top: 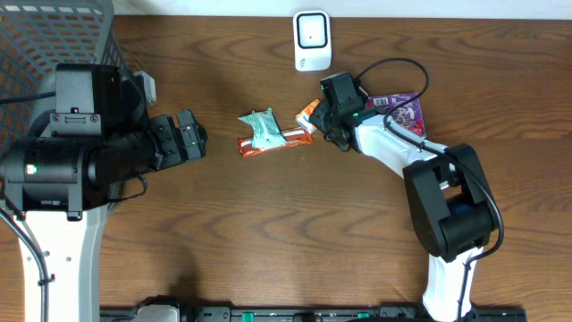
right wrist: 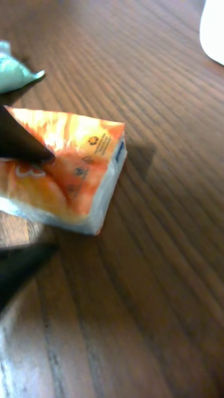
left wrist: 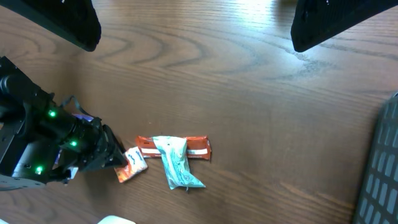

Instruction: Scan the item barcode

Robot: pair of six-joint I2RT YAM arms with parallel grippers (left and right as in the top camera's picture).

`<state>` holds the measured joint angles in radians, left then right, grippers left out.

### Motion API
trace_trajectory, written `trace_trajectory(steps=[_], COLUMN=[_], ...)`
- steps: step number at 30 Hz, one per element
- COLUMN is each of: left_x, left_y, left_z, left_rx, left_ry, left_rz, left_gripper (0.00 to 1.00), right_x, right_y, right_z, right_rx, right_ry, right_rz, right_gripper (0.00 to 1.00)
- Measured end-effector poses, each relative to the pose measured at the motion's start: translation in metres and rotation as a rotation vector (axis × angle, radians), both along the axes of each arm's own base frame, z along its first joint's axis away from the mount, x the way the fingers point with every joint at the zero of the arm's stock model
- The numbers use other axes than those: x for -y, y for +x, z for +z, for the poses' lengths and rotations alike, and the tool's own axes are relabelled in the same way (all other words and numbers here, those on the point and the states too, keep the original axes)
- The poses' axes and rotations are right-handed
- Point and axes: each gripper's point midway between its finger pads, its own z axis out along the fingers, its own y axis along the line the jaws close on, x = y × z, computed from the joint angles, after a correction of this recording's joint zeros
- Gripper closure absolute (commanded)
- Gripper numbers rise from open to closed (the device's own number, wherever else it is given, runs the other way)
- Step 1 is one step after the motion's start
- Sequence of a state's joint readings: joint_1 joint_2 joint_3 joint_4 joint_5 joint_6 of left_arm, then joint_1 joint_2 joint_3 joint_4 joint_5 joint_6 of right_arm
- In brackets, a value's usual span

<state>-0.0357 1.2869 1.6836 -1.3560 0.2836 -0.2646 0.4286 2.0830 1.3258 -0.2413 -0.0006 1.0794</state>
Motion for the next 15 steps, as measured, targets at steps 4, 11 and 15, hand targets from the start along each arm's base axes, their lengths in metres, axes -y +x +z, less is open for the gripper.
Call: trace_trajectory(steps=[4, 11, 15], left_x=[0.0, 0.0, 0.0], left_y=[0.0, 0.0, 0.0], left_z=[0.0, 0.0, 0.0], left_rx=[0.0, 0.0, 0.0], left_ry=[0.0, 0.0, 0.0], left_rz=[0.0, 0.0, 0.0], left_gripper=[0.02, 0.02, 0.02], right_x=[0.0, 0.014, 0.039], right_y=[0.001, 0.001, 0.002], right_z=[0.001, 0.004, 0.01], right_rx=[0.012, 0.022, 0.013], right_ry=[-0.01, -0.094, -0.137], right_rz=[0.025, 0.159, 0.202], right_gripper=[0.99, 0.99, 0.99])
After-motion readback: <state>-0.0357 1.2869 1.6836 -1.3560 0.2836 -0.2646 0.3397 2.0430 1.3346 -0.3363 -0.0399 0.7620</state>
